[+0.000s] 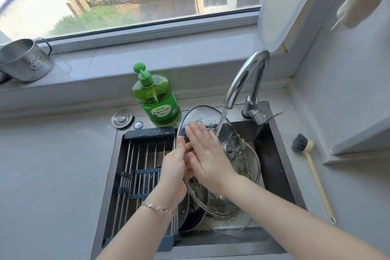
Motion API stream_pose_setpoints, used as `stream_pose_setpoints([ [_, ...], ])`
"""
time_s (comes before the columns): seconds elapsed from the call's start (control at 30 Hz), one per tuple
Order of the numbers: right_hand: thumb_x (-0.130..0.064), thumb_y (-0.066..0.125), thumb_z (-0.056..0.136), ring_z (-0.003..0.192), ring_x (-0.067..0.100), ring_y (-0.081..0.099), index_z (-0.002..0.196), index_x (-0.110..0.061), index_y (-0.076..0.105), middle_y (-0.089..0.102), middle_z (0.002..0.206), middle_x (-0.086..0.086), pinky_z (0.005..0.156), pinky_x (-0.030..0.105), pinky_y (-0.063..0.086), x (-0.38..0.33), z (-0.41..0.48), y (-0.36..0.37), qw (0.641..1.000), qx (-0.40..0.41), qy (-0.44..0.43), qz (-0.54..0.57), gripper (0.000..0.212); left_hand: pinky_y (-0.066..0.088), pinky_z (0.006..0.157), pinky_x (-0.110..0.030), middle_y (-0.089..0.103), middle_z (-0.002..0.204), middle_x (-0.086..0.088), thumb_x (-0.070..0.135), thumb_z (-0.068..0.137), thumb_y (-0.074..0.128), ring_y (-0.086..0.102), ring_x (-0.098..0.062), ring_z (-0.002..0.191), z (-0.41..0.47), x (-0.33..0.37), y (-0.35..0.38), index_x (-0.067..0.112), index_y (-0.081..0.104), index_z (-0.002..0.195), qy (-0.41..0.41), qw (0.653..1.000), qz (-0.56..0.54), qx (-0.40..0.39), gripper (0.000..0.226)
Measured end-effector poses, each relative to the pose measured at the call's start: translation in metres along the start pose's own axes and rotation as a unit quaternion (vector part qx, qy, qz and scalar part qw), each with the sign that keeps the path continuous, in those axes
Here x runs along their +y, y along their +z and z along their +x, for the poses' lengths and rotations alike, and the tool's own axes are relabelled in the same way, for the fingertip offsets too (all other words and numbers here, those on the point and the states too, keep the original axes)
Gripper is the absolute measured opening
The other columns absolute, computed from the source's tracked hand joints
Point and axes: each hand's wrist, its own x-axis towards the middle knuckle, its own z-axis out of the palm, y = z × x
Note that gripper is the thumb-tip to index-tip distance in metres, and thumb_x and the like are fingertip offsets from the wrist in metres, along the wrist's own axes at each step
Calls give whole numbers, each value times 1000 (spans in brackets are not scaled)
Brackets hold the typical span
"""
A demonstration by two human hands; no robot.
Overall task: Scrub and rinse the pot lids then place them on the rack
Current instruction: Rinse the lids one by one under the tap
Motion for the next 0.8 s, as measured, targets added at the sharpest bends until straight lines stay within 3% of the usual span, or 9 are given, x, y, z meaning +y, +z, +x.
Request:
stream_pose_setpoints([
  [0.13,-42,13,92,144,9,-7,150,-21,13,3,158,-4,118,32,-5,8,22,-12,992,41,115,30,62,58,59,-28,74,84,-13,42,97,36,72,-20,75,-3,1,-2,9,67,95,7,1000,18,-20,46],
  [0.3,-48,6,88,138,0,-18,150,-16,6,-8,154,-9,113,23,-15,-14,11,-11,1000,13,8,-1,69,55,53,-24,74,81,-12,42,95,38,71,-17,68,-5,3,-6,4,68,93,18,999,35,-20,48],
  [0.43,-55,19,95,145,15,-5,150,-16,2,-4,158,3,118,37,-1,15,32,-20,976,-15,200,82,70,60,65,-31,73,86,-17,43,94,38,72,-26,79,-10,7,-6,6,65,96,22,999,18,-30,46],
  [0.57,-58,16,95,145,26,5,149,-6,8,5,157,13,116,43,9,67,35,-26,901,-56,401,156,76,60,70,-34,72,92,-21,48,80,43,72,-30,82,-14,11,-14,2,63,100,30,998,-36,-41,53],
  [0.63,-66,22,89,143,27,14,148,-6,19,15,156,13,116,44,15,100,16,-25,842,-66,492,212,84,60,70,-34,72,93,-21,47,81,42,72,-30,83,-13,13,-19,2,61,102,33,996,-73,-48,54],
  [0.7,-86,35,67,139,24,28,146,-16,29,27,153,8,112,43,26,125,-9,-19,766,-46,547,335,106,60,69,-33,72,92,-19,46,90,36,72,-28,82,-9,13,-22,2,60,104,27,992,-111,-54,52],
  [0.73,-88,41,63,131,24,42,141,-21,38,40,145,10,102,42,38,133,-21,-17,729,-33,555,399,102,60,69,-33,73,91,-18,45,94,33,72,-27,81,-6,12,-22,2,59,104,20,990,-128,-54,51],
  [0.8,-71,42,83,92,27,67,115,-22,55,66,105,15,65,32,54,130,-36,-22,675,22,543,498,60,60,68,-32,73,90,-17,45,96,30,72,-26,80,1,8,-21,3,59,104,-3,986,-156,-52,52],
])
